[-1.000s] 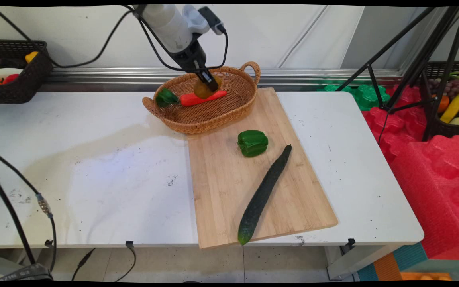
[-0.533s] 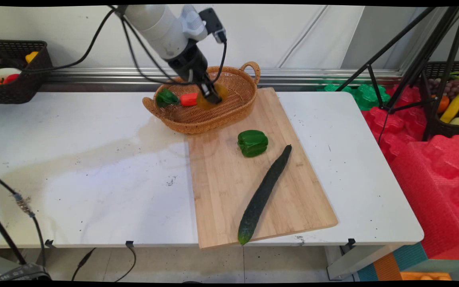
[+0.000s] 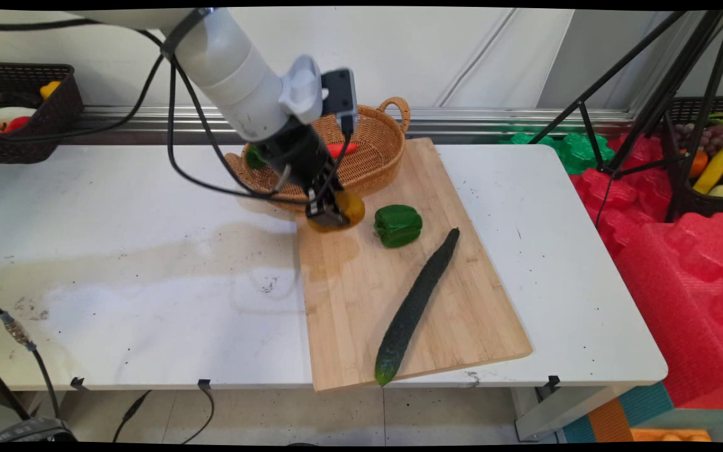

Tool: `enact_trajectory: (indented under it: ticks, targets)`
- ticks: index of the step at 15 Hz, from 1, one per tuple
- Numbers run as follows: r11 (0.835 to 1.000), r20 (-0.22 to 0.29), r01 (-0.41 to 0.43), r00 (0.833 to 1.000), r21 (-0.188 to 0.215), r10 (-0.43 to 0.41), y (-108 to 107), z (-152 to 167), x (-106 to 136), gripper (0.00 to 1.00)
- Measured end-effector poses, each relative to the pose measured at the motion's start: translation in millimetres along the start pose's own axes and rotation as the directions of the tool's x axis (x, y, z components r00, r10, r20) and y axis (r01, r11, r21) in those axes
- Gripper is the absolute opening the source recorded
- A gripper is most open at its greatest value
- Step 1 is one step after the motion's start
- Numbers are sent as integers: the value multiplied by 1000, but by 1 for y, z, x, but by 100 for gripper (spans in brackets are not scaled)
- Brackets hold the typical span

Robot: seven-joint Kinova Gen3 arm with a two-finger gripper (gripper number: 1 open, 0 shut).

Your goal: Place the picked object on the cutting board

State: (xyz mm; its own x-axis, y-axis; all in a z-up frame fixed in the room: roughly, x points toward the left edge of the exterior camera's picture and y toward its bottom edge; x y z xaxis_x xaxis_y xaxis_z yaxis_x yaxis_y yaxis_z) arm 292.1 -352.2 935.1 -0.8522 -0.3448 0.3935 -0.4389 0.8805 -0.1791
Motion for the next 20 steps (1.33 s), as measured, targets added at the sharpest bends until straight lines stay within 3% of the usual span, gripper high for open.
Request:
enact_trajectory:
  ticks: [6, 15, 20]
  targets:
    - [998, 69, -14, 997, -63, 18, 34, 34, -4, 0]
    - [996, 131, -8, 991, -84, 19, 44, 86, -13, 0]
    - [996, 145, 0, 989, -86, 13, 46, 99, -17, 0]
